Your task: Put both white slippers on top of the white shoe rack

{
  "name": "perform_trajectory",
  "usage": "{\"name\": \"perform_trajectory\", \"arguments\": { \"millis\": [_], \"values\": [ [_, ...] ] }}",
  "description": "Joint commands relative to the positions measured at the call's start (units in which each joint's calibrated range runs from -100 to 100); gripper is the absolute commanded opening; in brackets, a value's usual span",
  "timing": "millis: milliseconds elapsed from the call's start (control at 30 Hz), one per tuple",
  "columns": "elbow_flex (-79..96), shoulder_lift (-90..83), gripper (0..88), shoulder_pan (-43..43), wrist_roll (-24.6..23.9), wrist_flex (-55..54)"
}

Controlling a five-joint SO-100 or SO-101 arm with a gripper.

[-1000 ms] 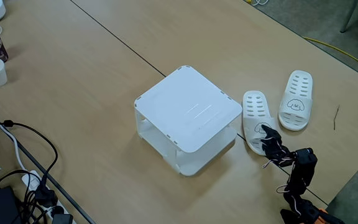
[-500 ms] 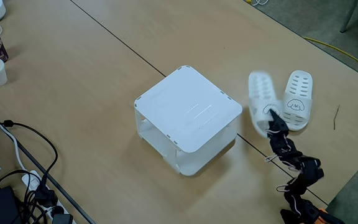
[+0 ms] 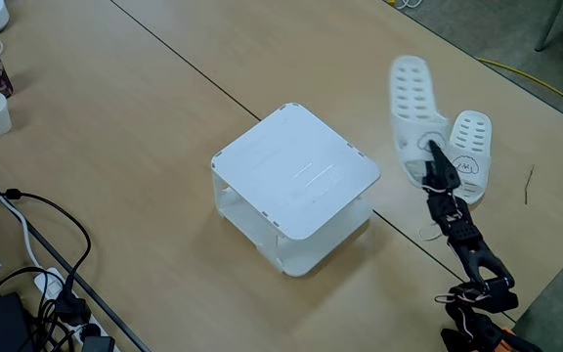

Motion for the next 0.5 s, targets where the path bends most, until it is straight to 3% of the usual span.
{"name": "perform_trajectory", "arguments": {
  "millis": [0, 100, 467],
  "values": [
    [-17.42, -4.37, 0.7, -5.27, 0.42, 9.60],
    [-21.48, -3.78, 0.7, -9.72, 0.42, 14.60],
    [-33.65, 11.37, 0.7, -25.26, 0.42, 15.03]
  ]
}}
